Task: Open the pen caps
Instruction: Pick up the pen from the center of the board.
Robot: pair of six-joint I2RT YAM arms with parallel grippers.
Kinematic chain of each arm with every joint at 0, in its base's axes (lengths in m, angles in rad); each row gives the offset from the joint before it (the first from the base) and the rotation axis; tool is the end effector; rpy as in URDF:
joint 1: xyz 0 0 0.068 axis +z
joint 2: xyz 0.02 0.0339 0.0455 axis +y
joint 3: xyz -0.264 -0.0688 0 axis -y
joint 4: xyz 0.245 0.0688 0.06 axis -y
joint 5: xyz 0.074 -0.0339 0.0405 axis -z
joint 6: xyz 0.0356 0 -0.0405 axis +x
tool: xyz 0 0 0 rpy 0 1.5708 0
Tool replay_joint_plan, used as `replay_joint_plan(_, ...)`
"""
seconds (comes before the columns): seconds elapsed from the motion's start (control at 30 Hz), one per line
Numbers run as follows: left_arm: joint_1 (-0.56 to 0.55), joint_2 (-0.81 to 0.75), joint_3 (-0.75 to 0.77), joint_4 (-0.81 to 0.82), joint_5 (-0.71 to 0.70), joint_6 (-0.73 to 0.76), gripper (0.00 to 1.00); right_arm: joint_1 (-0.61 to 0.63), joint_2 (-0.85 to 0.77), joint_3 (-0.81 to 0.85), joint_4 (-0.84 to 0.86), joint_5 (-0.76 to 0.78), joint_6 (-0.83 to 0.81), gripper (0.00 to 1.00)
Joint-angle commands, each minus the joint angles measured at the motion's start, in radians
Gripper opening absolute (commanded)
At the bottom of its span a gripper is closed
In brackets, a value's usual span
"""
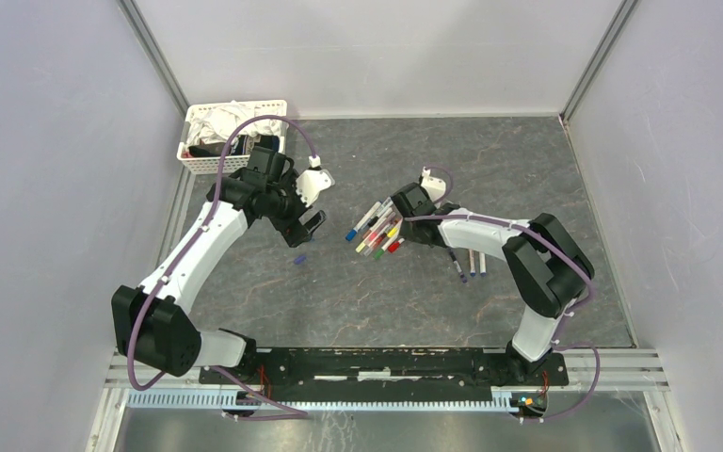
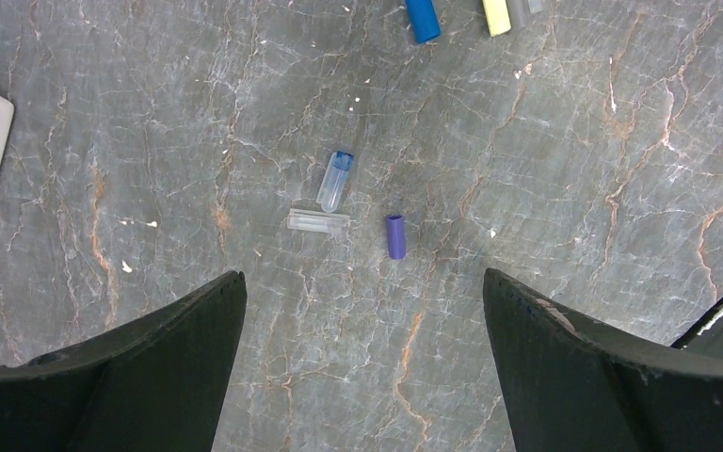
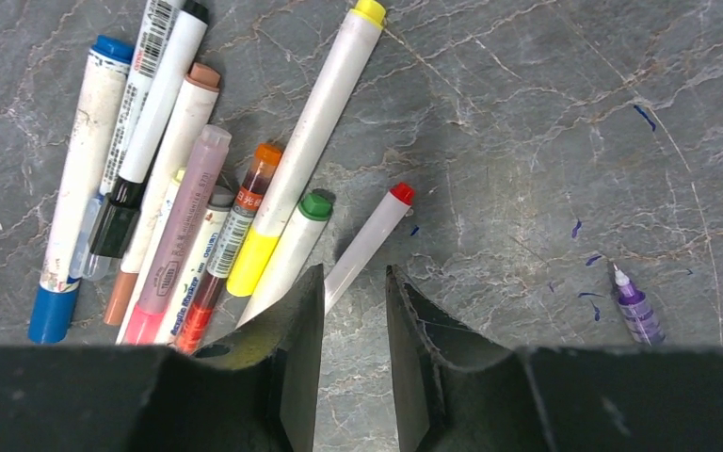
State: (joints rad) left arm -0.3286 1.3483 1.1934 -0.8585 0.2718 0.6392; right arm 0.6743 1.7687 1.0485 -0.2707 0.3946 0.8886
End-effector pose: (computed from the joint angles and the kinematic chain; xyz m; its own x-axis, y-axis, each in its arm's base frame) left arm 0.2528 -0.0963 0.3006 -0.3790 0.7364 -0.5605 0.8365 0.5316 0.1327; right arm 0.2852 0.2105 0.1665 -0.7316 0.3325 -0.5951 0.2475 0.9430 0.2225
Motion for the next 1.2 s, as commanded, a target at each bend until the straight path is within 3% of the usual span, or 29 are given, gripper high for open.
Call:
replay_joint_plan(0.0, 0.001, -0.004, 0.001, 0.017, 0.022, -0.036, 1.00, 0.003, 0.031, -0.010, -0.025, 0.070, 0.035, 0.35)
replay_joint_plan(0.4, 0.002, -0.018, -0.002, 0.006, 0.027, -0.034, 1.00, -0.013, 0.046, -0.072, -0.012, 0.087, 0.039, 0.30)
replay_joint_plan(0.7, 0.001, -0.032, 0.031, -0.010, 0.123, -0.095, 1.00, -0.013, -0.094, -0.149, 0.022, 0.079, 0.021, 0.00)
replay_joint_plan(0.87, 0.001, -0.058, 0.073, -0.039, 0.196, -0.138, 1.00, -0.004, -0.279, -0.227, 0.095, 0.044, 0.044, 0.00)
replay_joint_plan(1.0, 0.002, -0.067, 0.155, -0.076, 0.250, -0.153, 1.00, 0.052, -0.458, -0.289, 0.276, 0.001, 0.080, 0.00)
replay_joint_plan(1.17, 0.000, -0.072, 0.191, -0.077, 0.456, -0.232, 1.00, 0.179, -0.492, -0.159, 0.382, 0.042, 0.009, 0.00)
